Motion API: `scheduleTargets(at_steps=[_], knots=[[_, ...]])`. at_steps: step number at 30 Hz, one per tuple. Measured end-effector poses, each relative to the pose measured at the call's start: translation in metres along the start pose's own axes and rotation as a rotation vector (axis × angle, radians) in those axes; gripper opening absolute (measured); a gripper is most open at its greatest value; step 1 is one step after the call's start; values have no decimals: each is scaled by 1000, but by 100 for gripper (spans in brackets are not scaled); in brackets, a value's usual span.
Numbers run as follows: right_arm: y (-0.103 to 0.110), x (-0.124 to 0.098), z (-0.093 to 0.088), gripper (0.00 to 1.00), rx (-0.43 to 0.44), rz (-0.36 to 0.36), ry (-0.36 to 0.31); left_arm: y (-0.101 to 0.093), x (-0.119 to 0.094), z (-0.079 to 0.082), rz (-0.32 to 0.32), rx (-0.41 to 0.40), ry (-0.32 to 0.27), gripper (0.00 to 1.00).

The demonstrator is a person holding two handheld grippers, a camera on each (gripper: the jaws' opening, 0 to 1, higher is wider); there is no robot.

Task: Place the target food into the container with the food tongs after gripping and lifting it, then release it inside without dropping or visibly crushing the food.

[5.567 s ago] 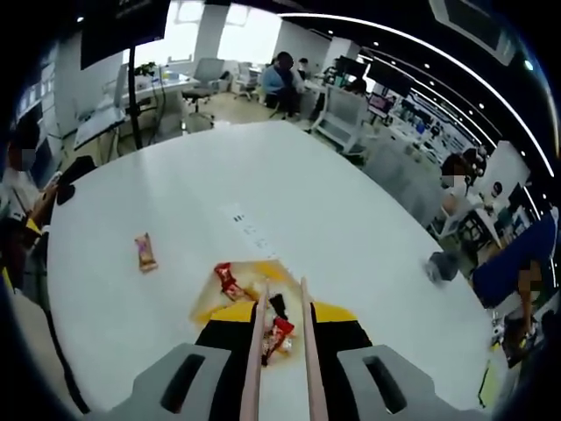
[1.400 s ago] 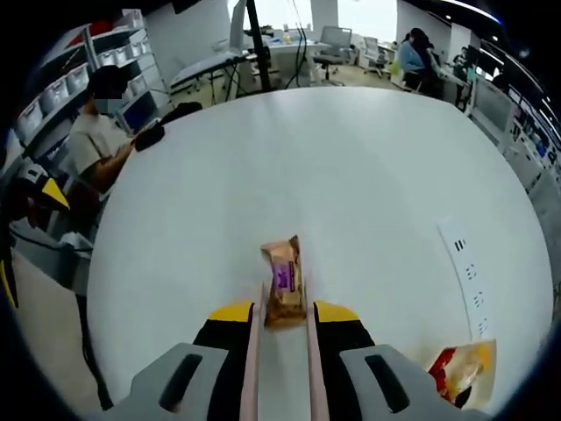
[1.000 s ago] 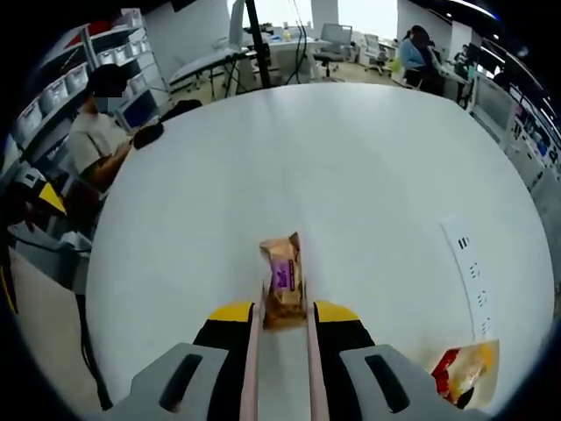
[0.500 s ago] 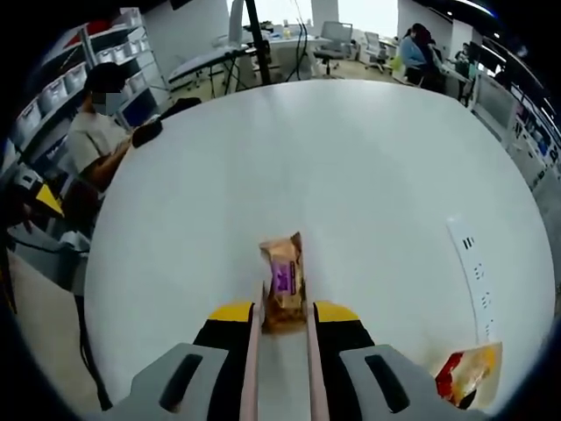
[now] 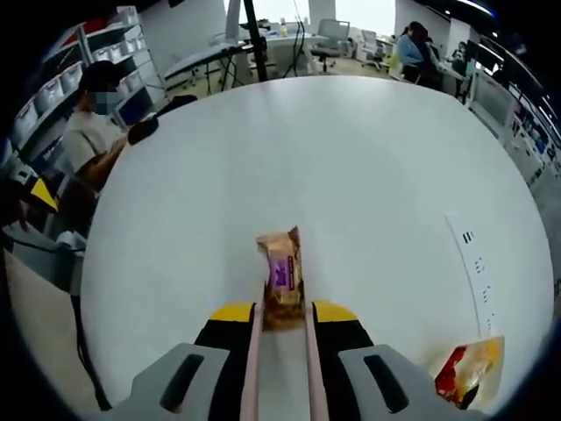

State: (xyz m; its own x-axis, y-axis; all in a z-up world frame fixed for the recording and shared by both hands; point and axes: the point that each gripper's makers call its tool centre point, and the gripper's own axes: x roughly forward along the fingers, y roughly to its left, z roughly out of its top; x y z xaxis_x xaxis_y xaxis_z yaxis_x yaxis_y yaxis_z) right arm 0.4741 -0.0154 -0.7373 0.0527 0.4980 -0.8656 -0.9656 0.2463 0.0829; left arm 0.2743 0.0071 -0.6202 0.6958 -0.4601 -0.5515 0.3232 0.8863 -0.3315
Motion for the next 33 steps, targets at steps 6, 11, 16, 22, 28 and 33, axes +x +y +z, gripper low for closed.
scheduleTargets(at_steps=[6,11,16,22,28,33], knots=[[1,0,-1,22,28,19,11,2,-1,0,3,-6,-5,79],[0,0,1,21,41,8,4,1,0,0,-1,-5,-8,79],[5,0,2,20,40,20,-1,3,-1,0,2,-4,-7,79],[6,-5,10,20,45,20,-31,4,-2,0,5,-3,-5,79],[3,-15,18,20,45,7,-60,1,0,3,-5,5,-8,79],[-2,-25,21,20,56,-7,-83,-1,1,5,-13,18,-11,79]])
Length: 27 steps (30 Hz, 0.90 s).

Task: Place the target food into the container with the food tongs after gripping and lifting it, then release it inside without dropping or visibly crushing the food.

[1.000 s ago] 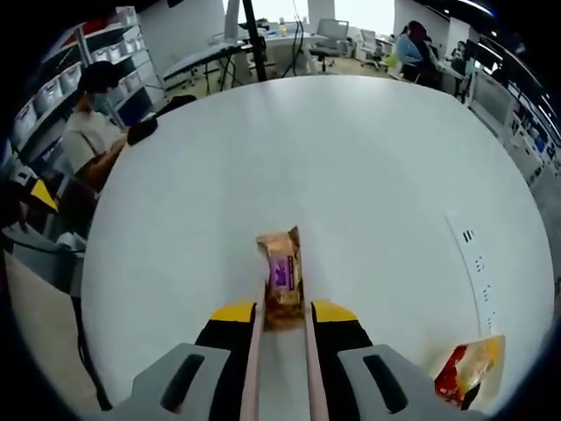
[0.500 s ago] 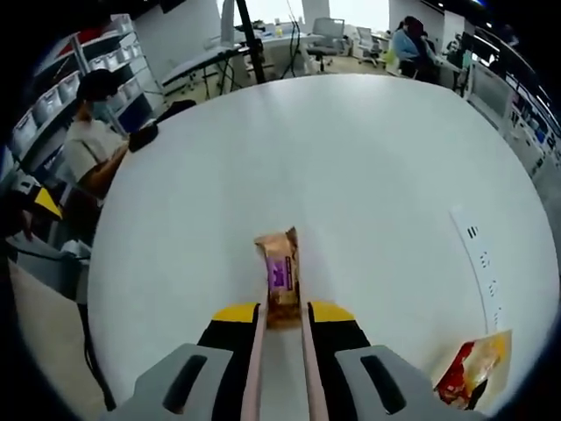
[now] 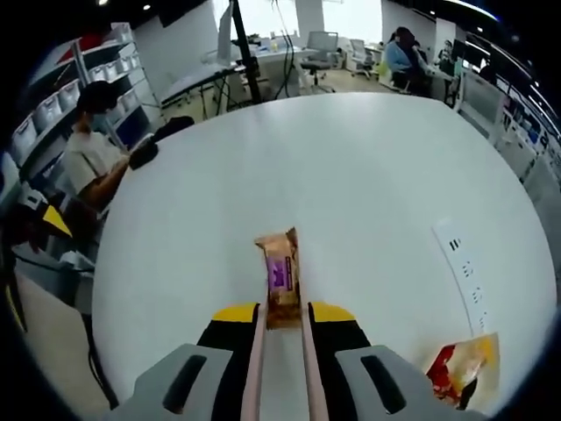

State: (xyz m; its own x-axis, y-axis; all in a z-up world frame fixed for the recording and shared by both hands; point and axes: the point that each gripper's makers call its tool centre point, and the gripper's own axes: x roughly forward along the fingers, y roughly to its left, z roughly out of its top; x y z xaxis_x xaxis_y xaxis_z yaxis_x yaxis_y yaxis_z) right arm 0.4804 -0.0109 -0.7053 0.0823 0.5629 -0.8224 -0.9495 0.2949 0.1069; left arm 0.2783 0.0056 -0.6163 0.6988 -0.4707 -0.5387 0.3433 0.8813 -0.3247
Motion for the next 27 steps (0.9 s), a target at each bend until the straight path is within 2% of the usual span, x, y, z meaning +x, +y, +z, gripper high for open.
scheduleTargets(at_steps=[17,27], knots=[[-1,-36,12,20,44,-23,-83,-10,-2,6,-25,39,-10,79],[-8,-63,8,20,93,-66,-128,-16,-6,13,-44,78,-19,79]])
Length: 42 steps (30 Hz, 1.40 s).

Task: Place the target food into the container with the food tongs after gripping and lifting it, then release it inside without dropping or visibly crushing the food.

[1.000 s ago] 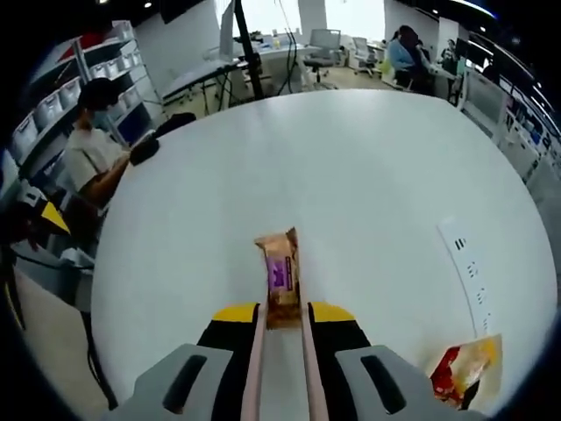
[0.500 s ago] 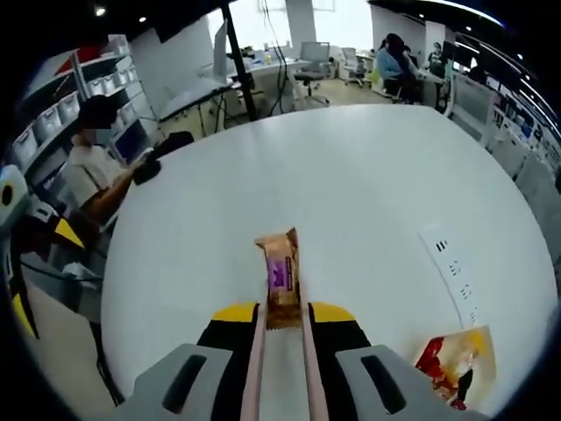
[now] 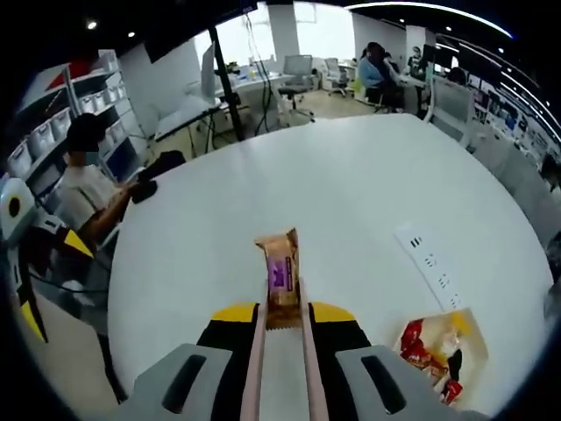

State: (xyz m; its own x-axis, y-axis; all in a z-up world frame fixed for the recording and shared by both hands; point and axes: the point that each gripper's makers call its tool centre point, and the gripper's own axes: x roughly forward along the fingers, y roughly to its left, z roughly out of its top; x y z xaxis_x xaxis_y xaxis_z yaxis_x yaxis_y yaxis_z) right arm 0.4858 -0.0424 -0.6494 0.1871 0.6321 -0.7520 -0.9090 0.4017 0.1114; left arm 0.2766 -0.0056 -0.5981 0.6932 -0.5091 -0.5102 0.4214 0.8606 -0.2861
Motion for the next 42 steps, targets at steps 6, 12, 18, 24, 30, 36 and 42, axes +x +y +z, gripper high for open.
scheduleTargets(at_steps=[6,12,18,24,30,36,42], knots=[[-4,-12,3,20,5,-23,-20,-4,-4,-1,-4,15,1,79],[-9,-26,7,21,-7,-49,-34,-8,-6,1,-10,37,1,79],[-17,-41,14,21,-11,-78,-57,-9,-9,3,-9,56,-1,79],[-26,-53,17,21,-10,-100,-69,-13,-10,4,-13,68,-2,79],[-32,-60,6,20,-35,-125,-40,-18,-10,4,-21,76,-1,79],[-44,-72,2,20,-6,-150,-60,-19,-10,3,-22,77,0,79],[-58,-86,1,20,17,-177,-80,-21,-8,2,-24,80,2,78]])
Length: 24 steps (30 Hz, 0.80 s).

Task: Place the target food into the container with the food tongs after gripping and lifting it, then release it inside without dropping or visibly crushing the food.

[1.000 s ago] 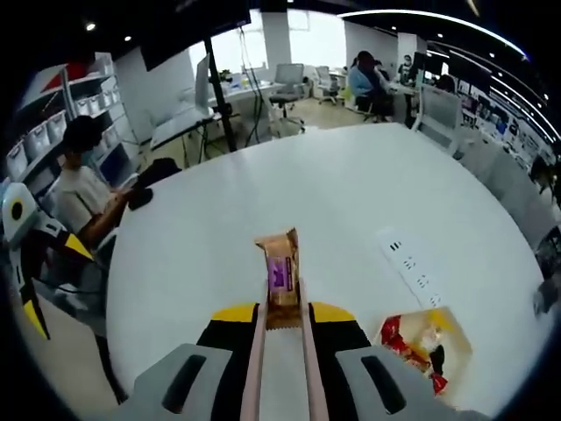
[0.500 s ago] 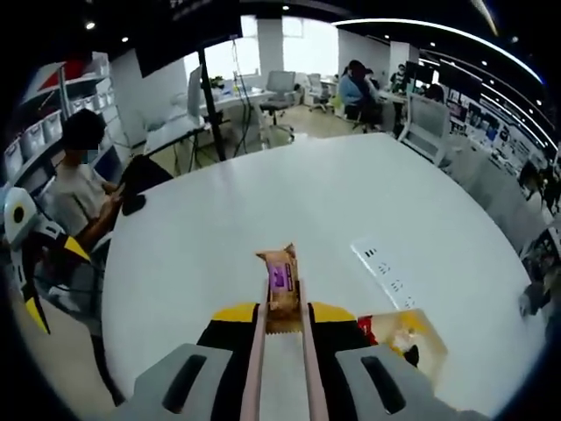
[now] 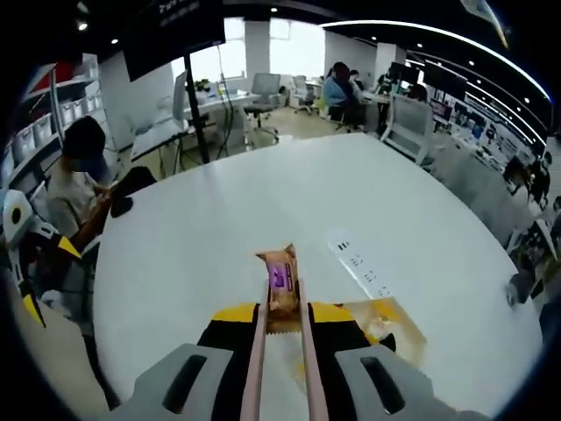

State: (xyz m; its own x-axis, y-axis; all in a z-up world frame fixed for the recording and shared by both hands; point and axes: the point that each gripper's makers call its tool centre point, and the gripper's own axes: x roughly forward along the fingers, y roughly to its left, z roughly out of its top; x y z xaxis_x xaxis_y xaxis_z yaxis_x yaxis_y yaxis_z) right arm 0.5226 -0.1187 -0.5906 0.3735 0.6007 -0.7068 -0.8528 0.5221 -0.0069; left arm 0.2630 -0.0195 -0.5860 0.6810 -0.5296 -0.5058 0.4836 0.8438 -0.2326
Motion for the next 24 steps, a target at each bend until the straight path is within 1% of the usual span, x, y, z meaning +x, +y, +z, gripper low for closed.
scheduleTargets(at_steps=[1,9,14,24], knots=[[-7,-4,0,20,5,-17,-6,-1,1,0,-1,1,0,78],[-37,-24,-3,20,40,-71,-29,-5,4,1,-13,13,4,78],[-51,-34,-6,20,67,-97,-44,-7,5,2,-15,17,6,78],[-70,-47,-13,20,65,-131,-39,-10,6,3,-20,22,9,78]])
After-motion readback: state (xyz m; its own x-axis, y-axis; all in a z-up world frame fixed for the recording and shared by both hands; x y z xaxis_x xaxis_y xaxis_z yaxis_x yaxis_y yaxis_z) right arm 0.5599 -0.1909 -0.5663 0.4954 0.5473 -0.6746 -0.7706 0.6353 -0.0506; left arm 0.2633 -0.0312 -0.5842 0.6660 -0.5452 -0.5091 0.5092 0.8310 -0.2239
